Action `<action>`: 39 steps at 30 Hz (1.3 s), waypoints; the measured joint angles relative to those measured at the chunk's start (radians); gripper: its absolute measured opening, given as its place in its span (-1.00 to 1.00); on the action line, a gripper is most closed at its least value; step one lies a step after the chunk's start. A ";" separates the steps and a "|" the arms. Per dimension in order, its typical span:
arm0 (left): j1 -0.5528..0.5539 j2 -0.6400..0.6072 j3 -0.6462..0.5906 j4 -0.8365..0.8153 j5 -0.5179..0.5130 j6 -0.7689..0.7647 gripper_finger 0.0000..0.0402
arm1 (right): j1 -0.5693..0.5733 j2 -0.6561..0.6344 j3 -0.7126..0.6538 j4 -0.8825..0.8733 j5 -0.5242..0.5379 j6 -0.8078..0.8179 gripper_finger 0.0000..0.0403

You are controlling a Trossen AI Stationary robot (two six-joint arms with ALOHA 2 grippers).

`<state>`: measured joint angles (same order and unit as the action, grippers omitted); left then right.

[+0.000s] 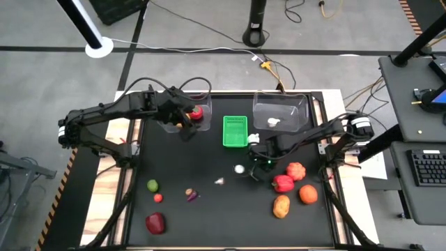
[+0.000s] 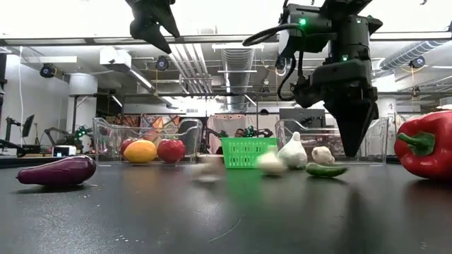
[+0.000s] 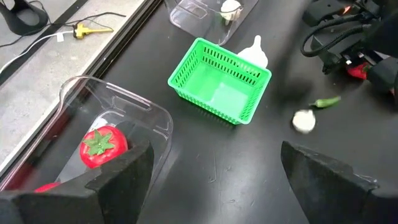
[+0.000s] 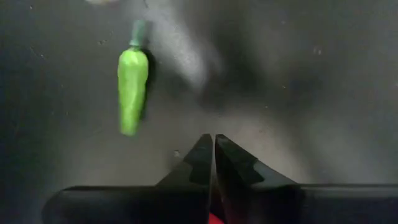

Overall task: Sort produce into baskets
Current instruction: Put the bottom garlic into the green basket

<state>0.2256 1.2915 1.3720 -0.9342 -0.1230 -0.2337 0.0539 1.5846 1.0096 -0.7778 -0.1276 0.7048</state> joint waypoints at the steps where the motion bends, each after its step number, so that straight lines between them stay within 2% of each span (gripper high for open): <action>1: 0.000 0.000 0.000 0.000 0.000 -0.003 0.65 | -0.002 -0.006 0.000 0.000 0.000 0.001 -0.95; 5: 0.000 0.000 0.000 -0.001 0.001 -0.013 0.65 | -0.002 -0.035 0.000 0.026 -0.002 -0.012 -0.95; 8: -0.014 0.000 -0.005 -0.010 0.008 -0.021 0.65 | -0.002 -0.053 0.000 0.113 -0.012 -0.071 -0.91; 12: -0.075 0.000 -0.048 -0.031 0.116 -0.020 0.65 | 0.000 -0.069 0.000 0.257 -0.021 -0.155 -0.79; 15: -0.161 0.000 -0.137 0.018 0.160 -0.013 0.65 | 0.000 -0.071 0.000 0.303 -0.021 -0.188 -0.65; 17: -0.221 0.000 -0.223 0.119 0.162 -0.013 0.65 | -0.001 -0.071 0.000 0.303 -0.016 -0.191 -0.54; 20: -0.279 0.000 -0.370 0.401 0.164 -0.056 0.65 | -0.002 -0.072 0.000 0.302 0.000 -0.192 -0.37; 24: -0.288 0.030 -0.549 0.873 0.139 -0.147 0.65 | -0.002 -0.072 0.000 0.282 0.001 -0.197 -0.18; 27: -0.289 0.094 -0.624 1.090 0.097 -0.172 0.64 | -0.002 -0.072 0.000 0.243 -0.001 -0.228 -0.09; 32: -0.319 0.236 -0.631 1.178 0.079 -0.272 0.56 | -0.002 -0.077 0.000 0.184 -0.003 -0.298 0.00; 39: -0.368 0.457 -0.508 1.136 0.083 -0.296 0.49 | -0.004 -0.133 0.000 0.136 0.006 -0.335 0.01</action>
<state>-0.1428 1.7483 0.8644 0.2020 -0.0400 -0.5293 0.0498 1.4520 1.0096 -0.6420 -0.1213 0.3698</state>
